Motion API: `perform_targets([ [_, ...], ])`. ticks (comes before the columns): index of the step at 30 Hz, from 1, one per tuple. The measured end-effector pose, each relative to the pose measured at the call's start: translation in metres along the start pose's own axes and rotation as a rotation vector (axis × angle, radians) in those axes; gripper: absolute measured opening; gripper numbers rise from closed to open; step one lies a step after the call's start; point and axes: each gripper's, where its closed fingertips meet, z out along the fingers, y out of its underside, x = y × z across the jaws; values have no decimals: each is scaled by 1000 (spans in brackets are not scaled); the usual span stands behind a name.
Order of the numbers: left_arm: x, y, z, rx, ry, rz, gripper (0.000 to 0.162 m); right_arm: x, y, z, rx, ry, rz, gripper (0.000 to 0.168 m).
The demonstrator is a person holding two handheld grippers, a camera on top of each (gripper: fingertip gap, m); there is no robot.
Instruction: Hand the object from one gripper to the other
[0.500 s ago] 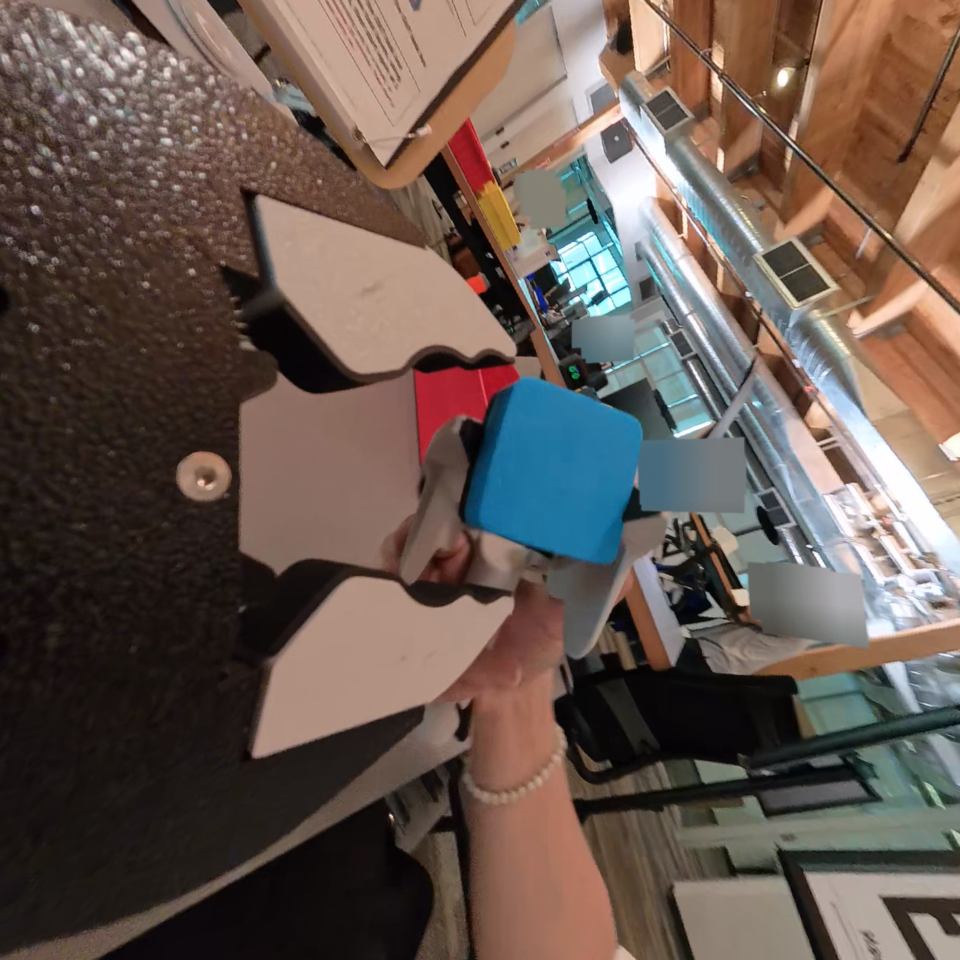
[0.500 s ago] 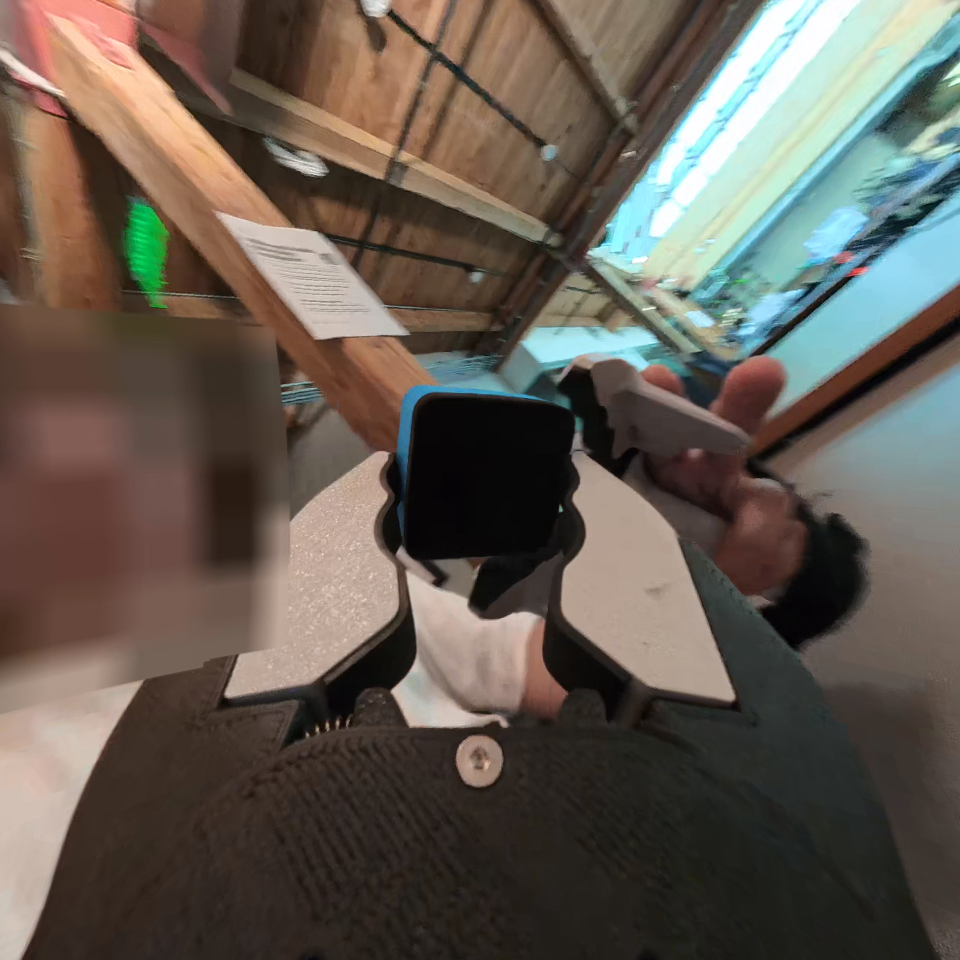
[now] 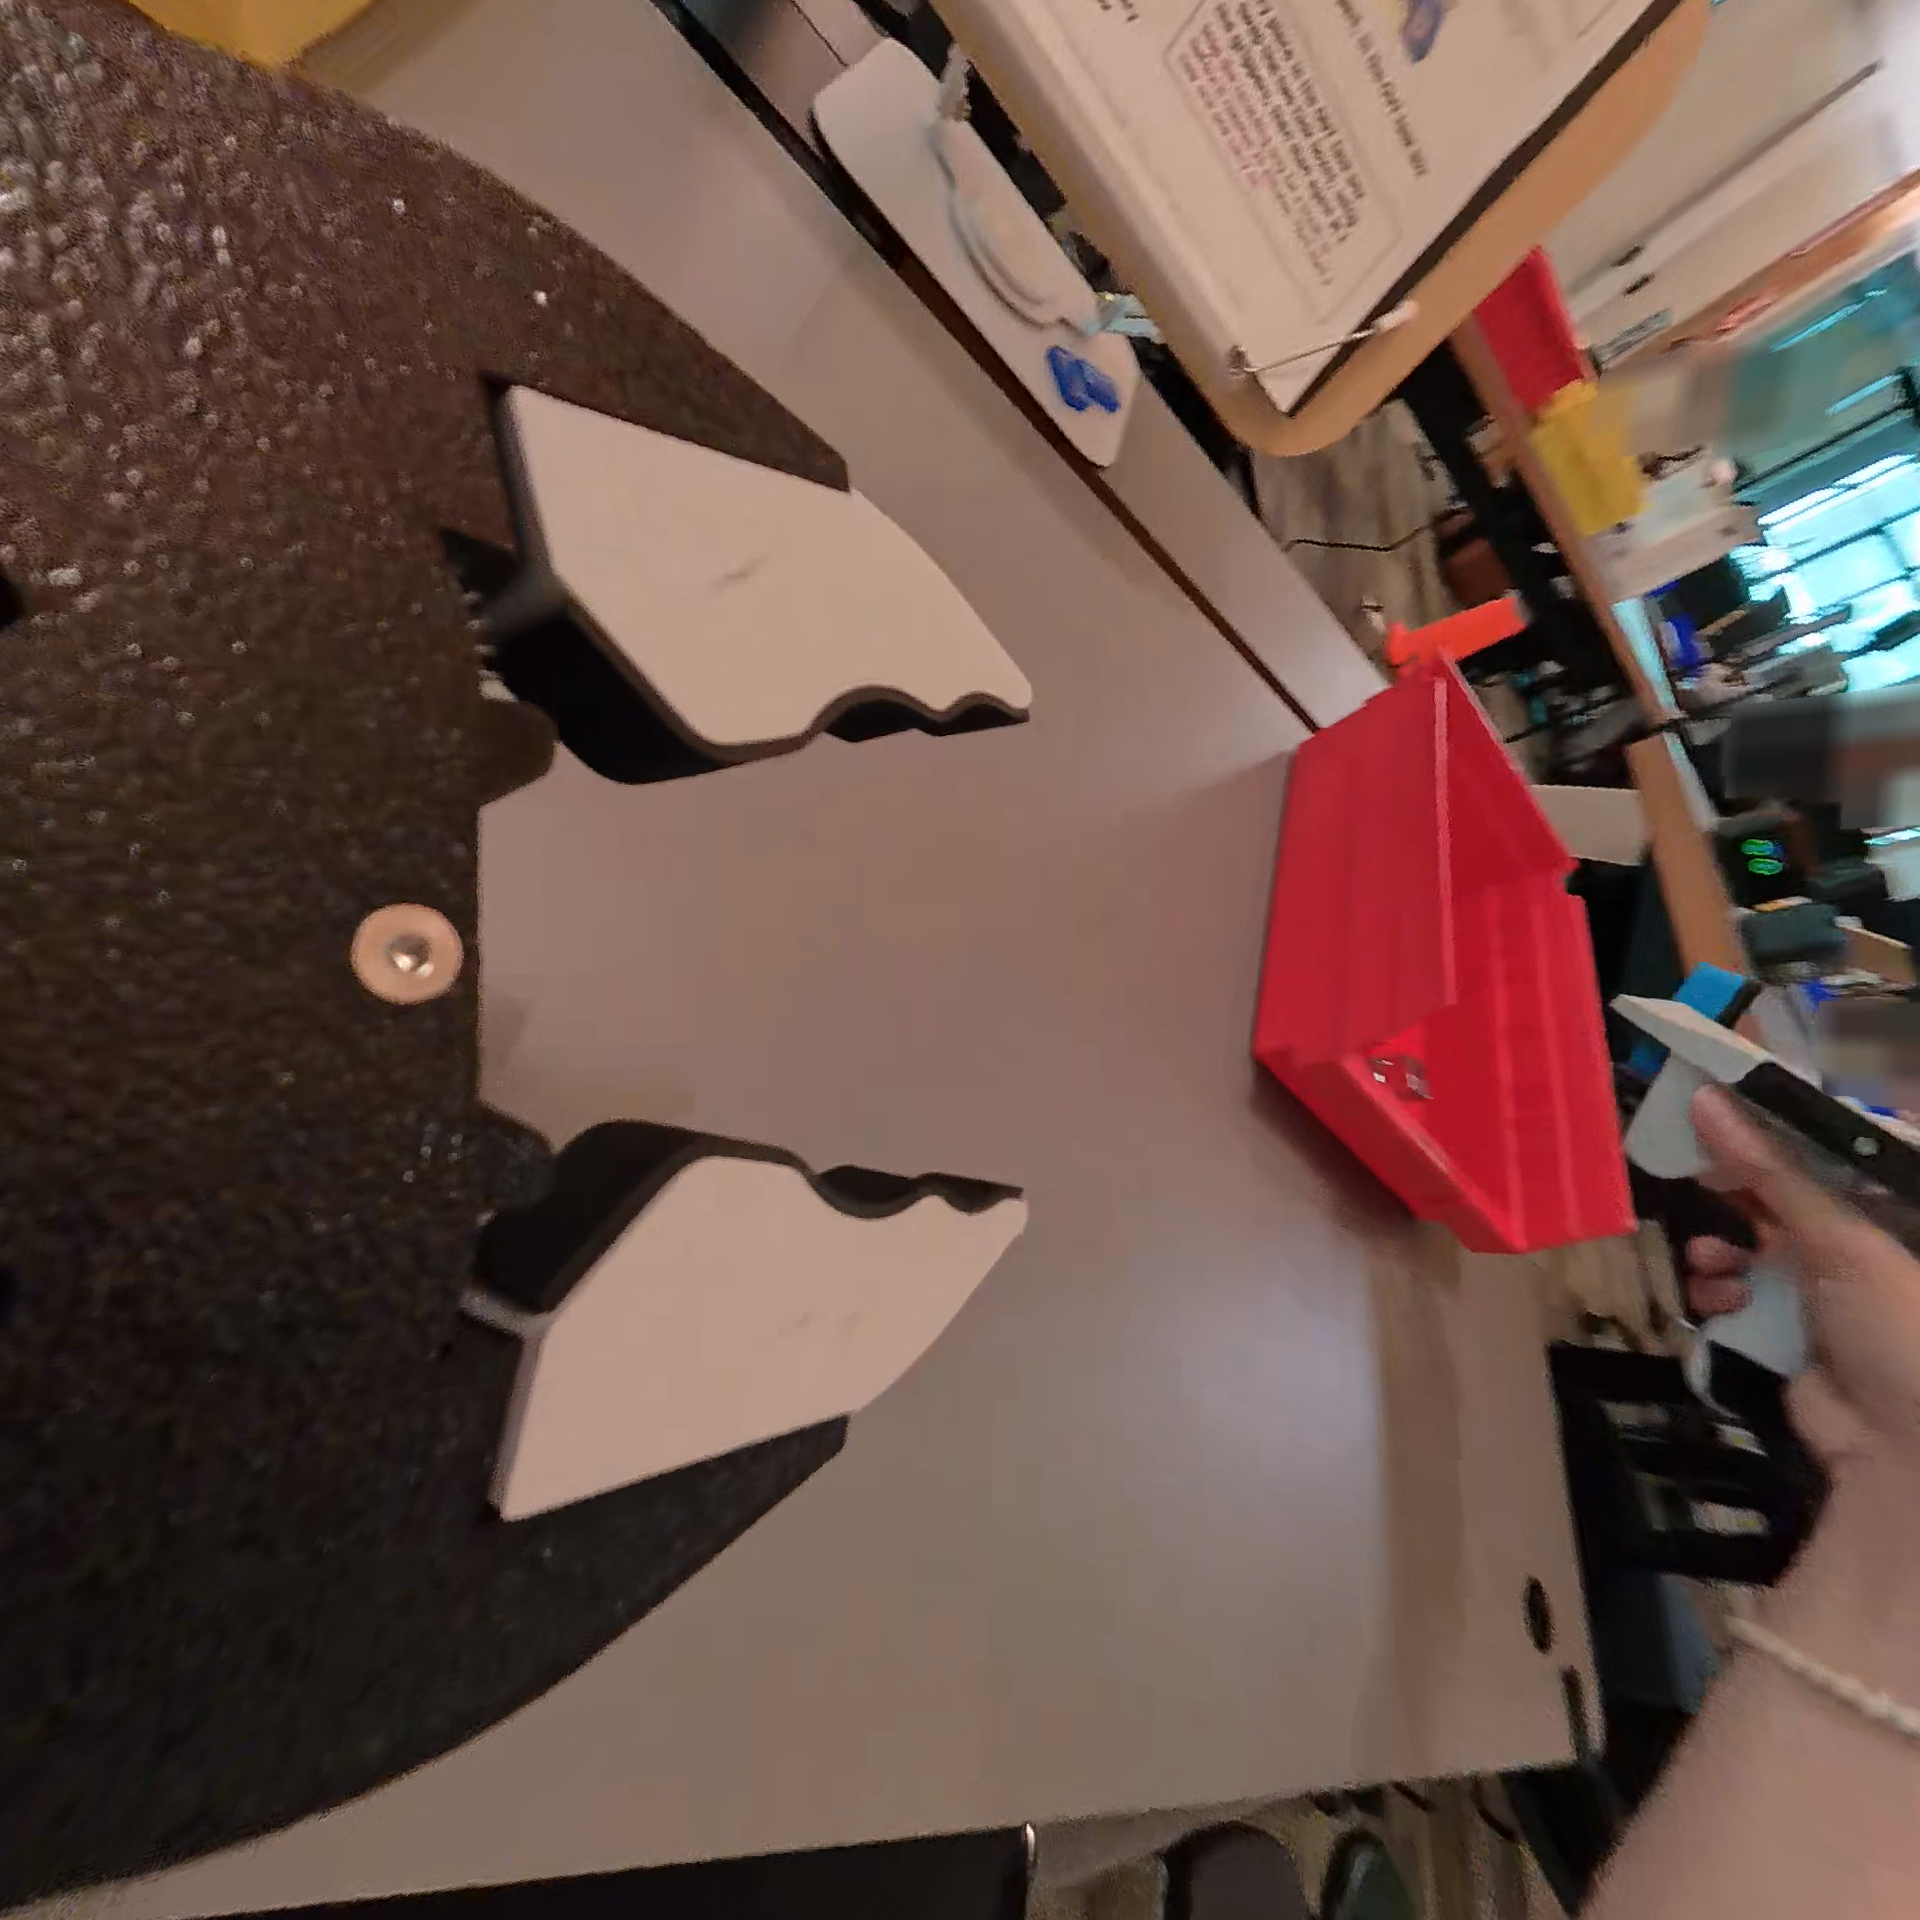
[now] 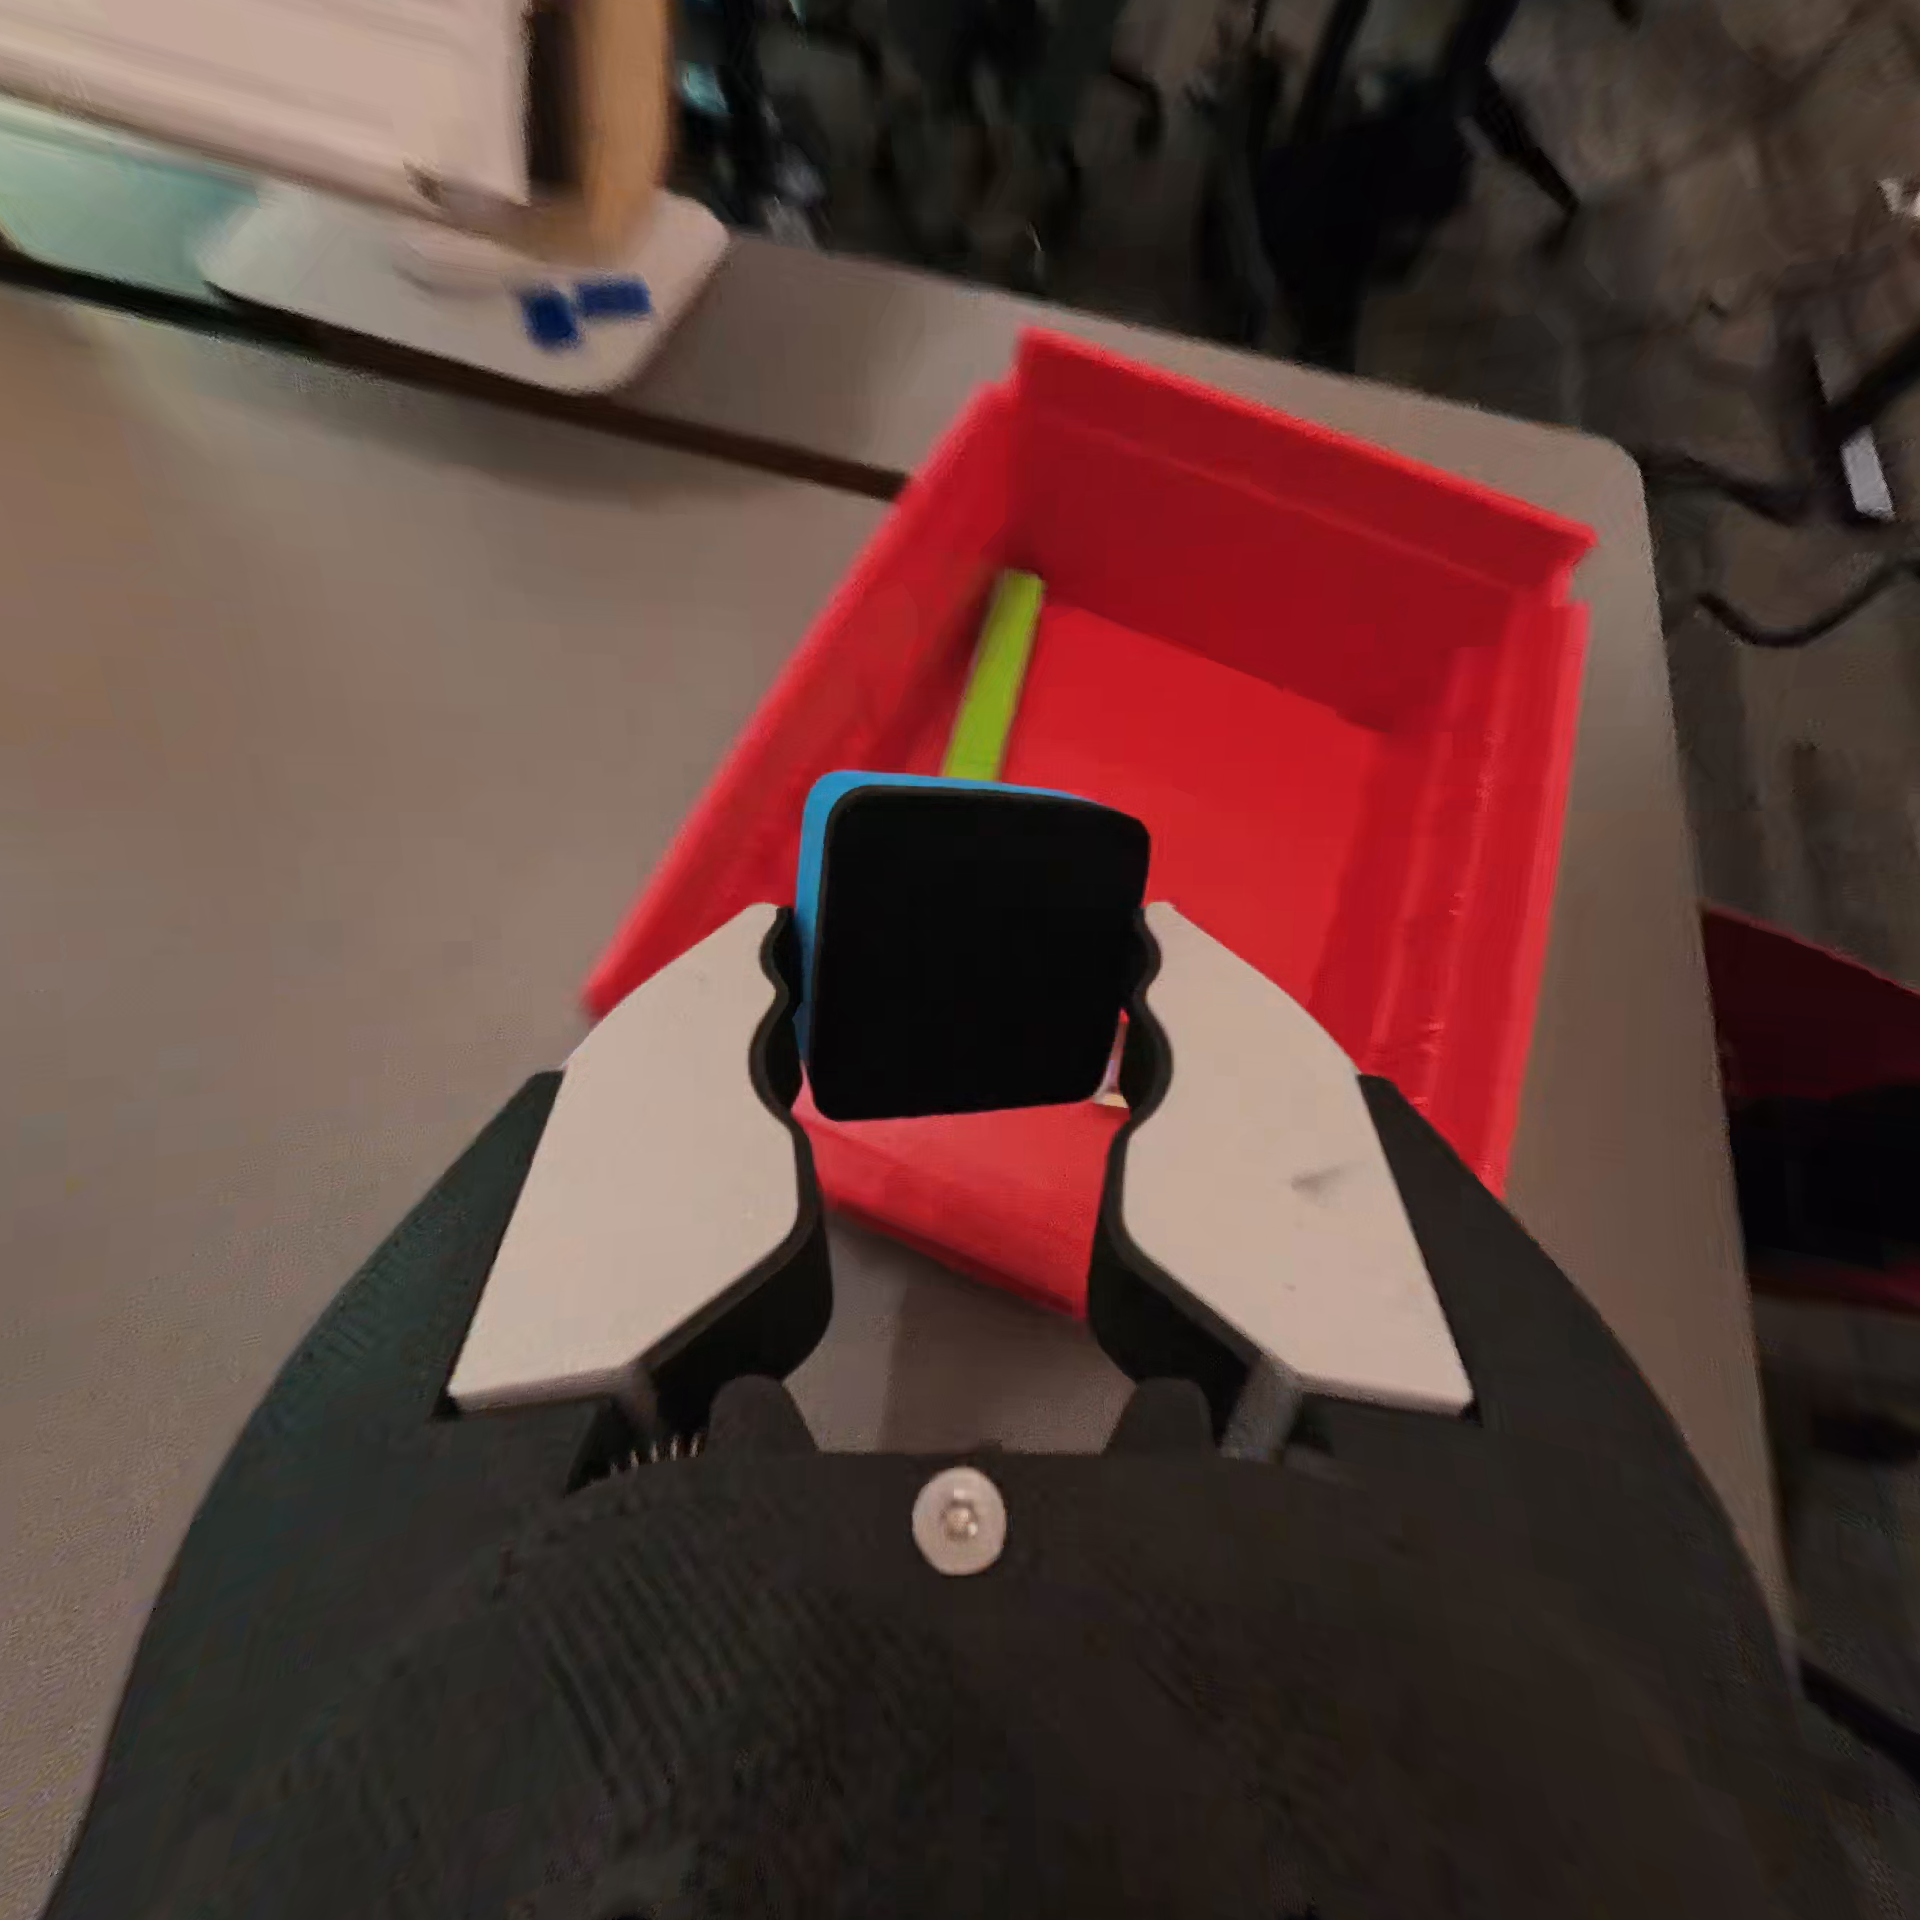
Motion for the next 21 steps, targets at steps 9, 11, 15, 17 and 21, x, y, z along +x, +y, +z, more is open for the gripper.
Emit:
perform_targets([
  [9, -23, 3, -13, -21, -67, -97, 75, 73, 50, 97, -381, 114, 43, 60],
  [11, -29, 6, -18, -17, -82, -114, 74, 83, 51, 108, -400, 148, 60, 60],
  [15, -39, 13, -23, -19, -96, -147, 72, 93, 68, 129, -497, 174, 24, 60],
  [17, -42, 17, -25, -26, -96, -161, 72, 94, 72, 136, -513, 176, 54, 60],
  [21, -48, 27, -28, -42, -107, -183, 73, 93, 75, 145, -537, 196, 34, 61],
])
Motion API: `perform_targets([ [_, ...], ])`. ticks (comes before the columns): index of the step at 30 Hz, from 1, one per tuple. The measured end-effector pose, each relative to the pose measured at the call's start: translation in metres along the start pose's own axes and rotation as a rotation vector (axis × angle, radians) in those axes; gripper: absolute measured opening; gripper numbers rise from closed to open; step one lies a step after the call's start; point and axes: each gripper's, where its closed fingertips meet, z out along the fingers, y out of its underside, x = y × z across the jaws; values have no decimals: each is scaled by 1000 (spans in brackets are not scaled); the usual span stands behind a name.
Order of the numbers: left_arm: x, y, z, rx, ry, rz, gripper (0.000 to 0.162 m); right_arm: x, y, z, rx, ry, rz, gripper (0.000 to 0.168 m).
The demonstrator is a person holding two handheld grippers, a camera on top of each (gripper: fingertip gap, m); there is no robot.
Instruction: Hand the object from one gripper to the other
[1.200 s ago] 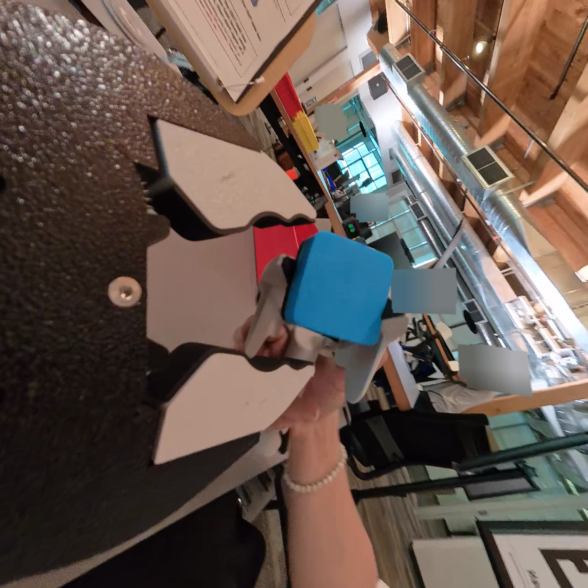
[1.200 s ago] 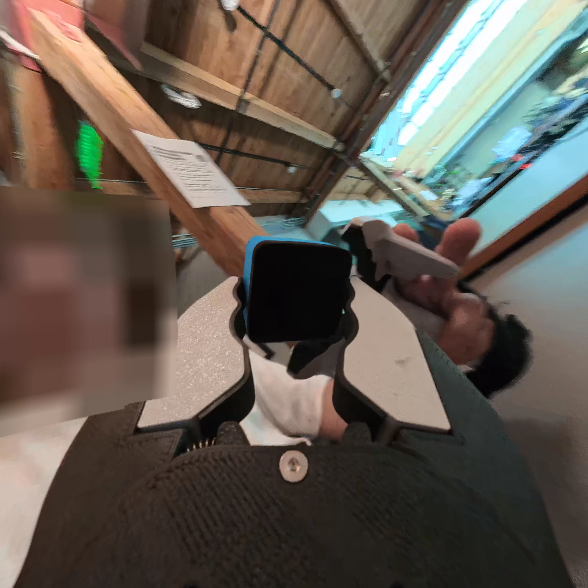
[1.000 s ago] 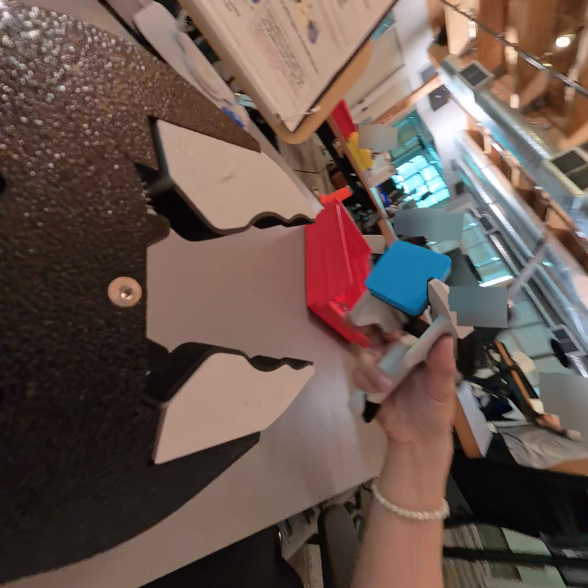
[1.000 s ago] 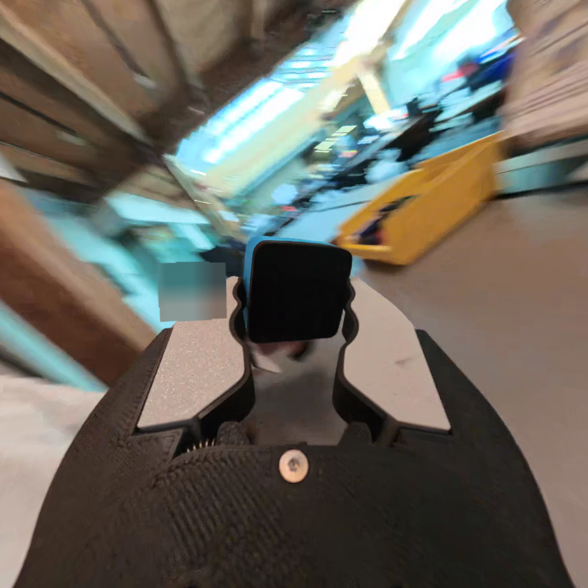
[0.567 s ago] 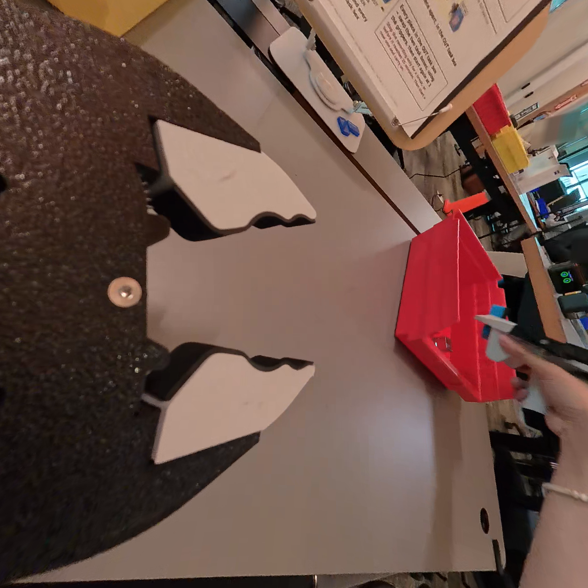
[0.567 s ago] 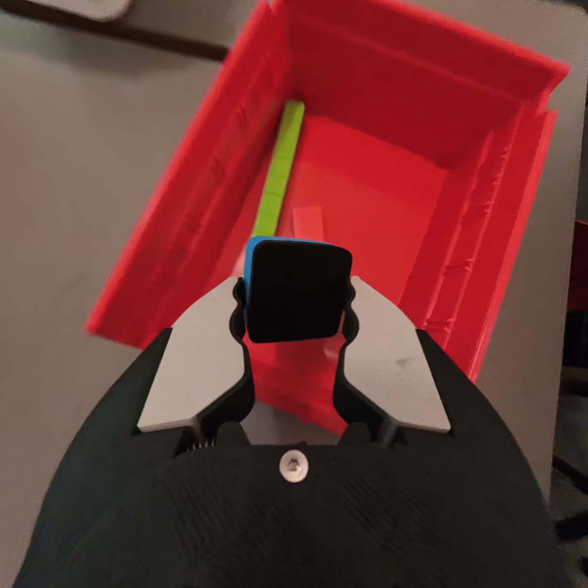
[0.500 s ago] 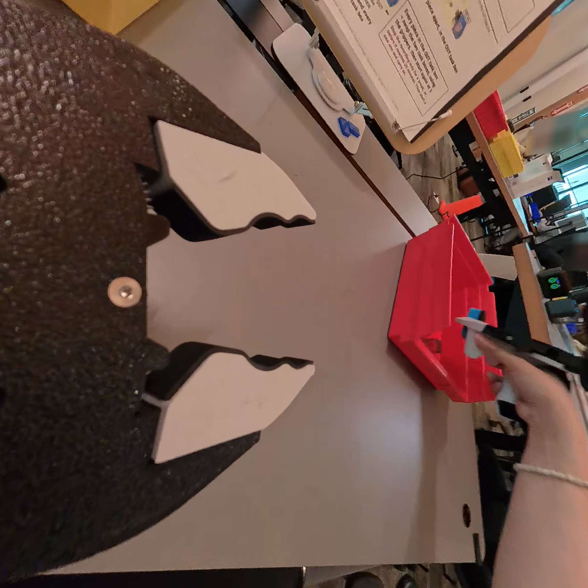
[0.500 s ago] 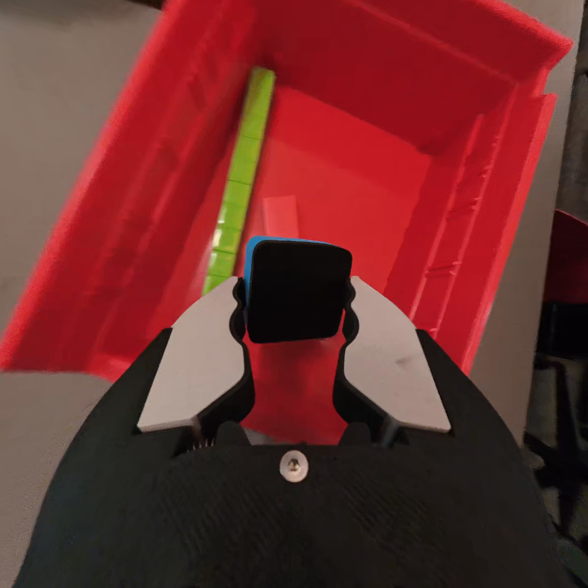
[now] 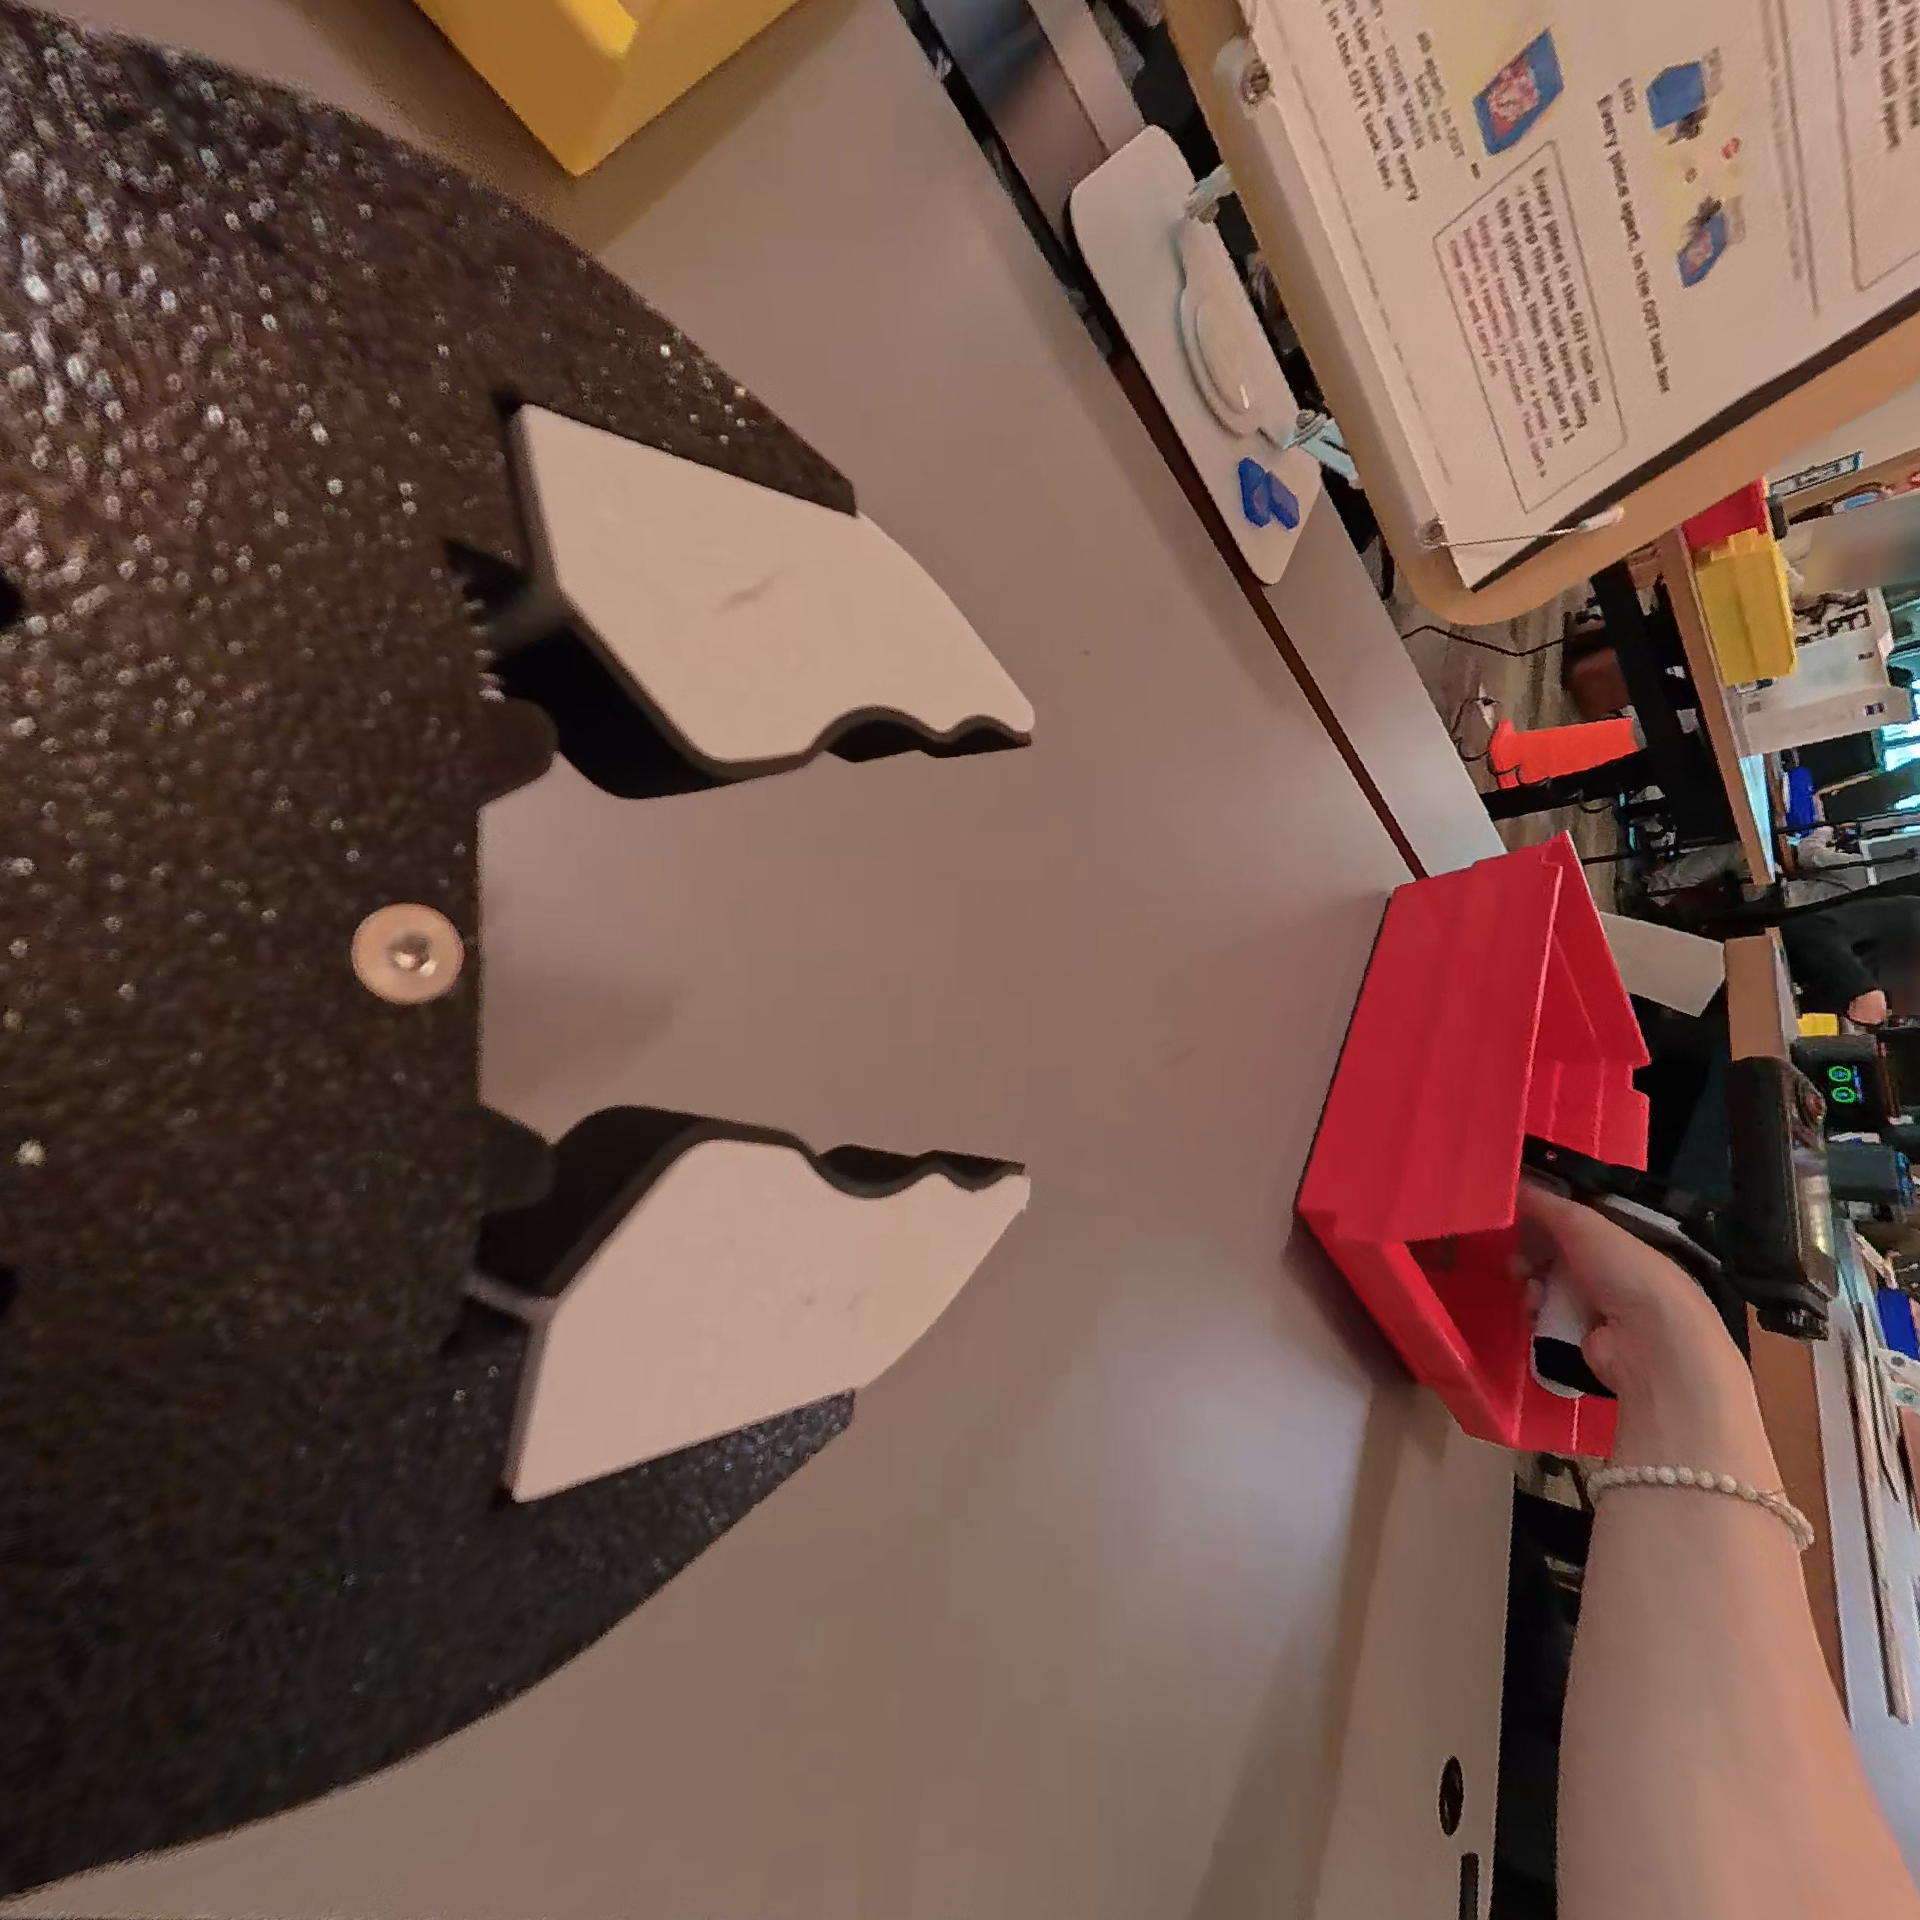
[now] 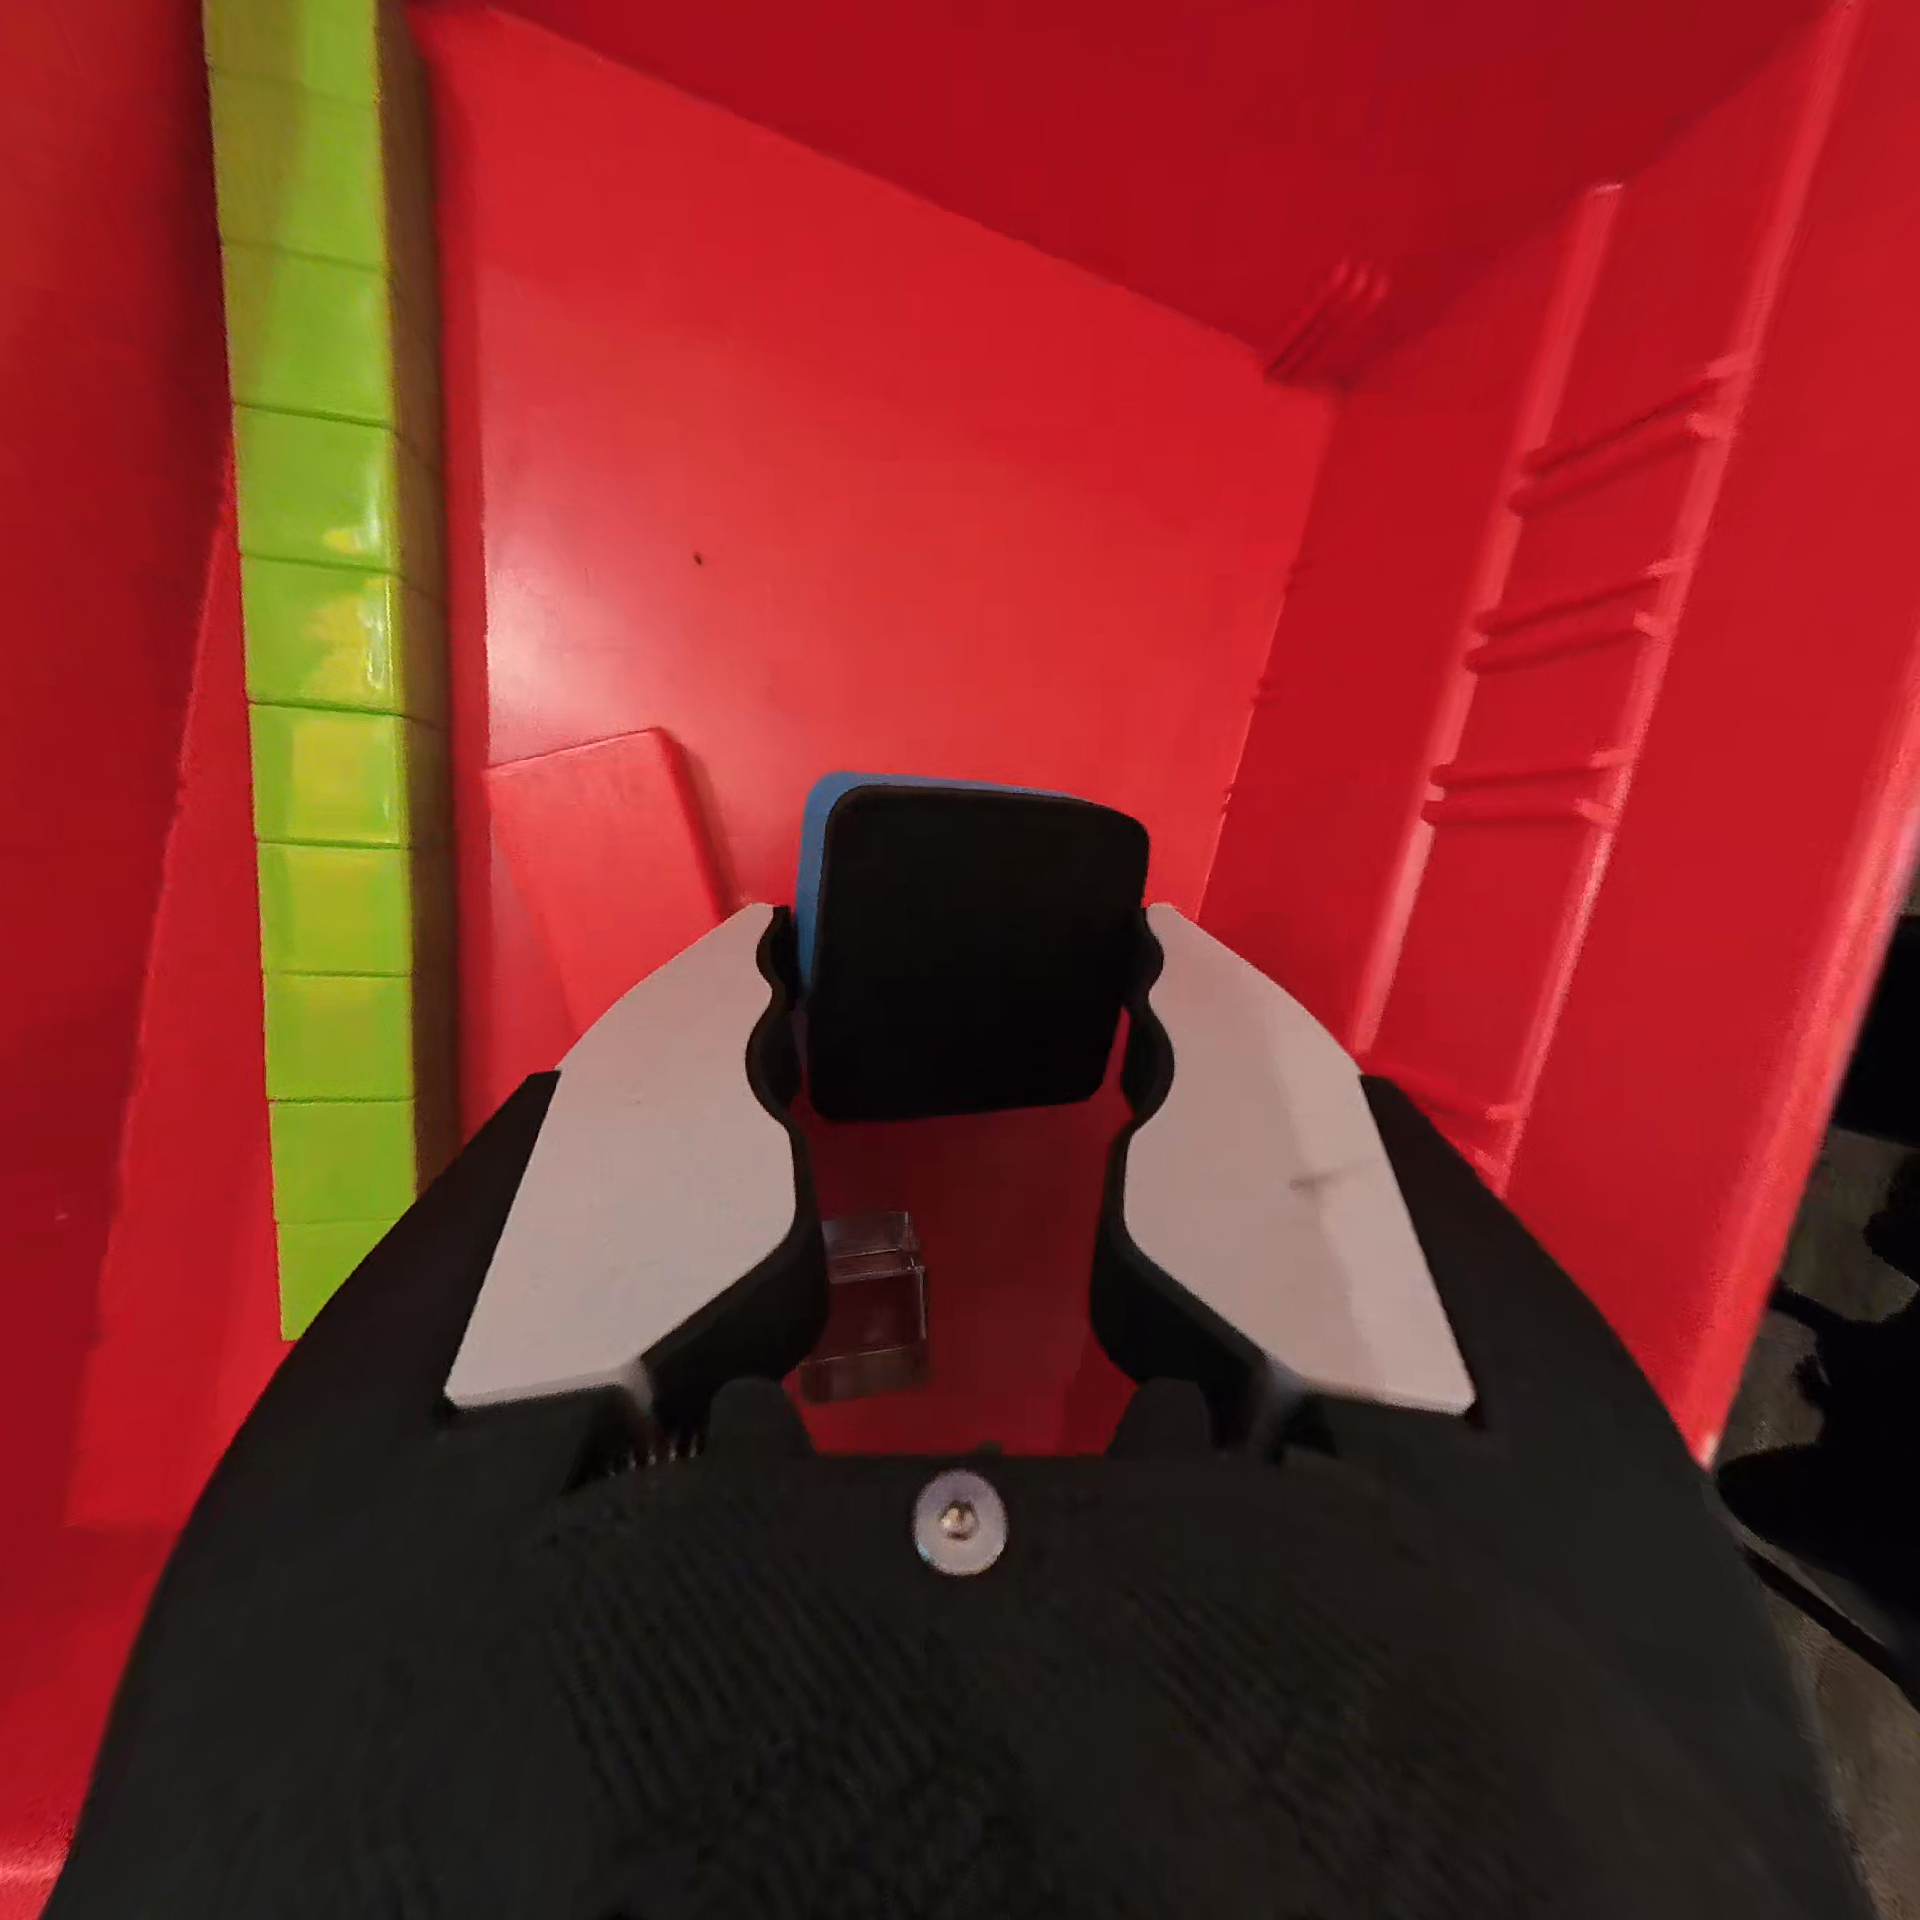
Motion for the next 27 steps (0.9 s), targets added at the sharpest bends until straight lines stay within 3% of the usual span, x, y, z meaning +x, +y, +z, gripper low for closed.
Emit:
perform_targets([
  [9, -19, 10, -5, -8, -48, -77, 72, -2, -7, -6, 20, -30, -13, 77],
  [14, -50, 12, -22, 2, -169, -165, 65, -4, -37, -58, 266, 15, -46, 86],
  [17, -85, 17, -48, -6, -302, -263, 60, -32, -41, -110, 474, -61, -50, 86],
  [21, -142, 34, -89, -72, -511, -377, 48, -90, -13, -160, 668, -164, -133, 85],
  [27, -228, 72, -110, -456, -595, -483, 50, -175, 19, -185, 754, -354, -280, 83],
])
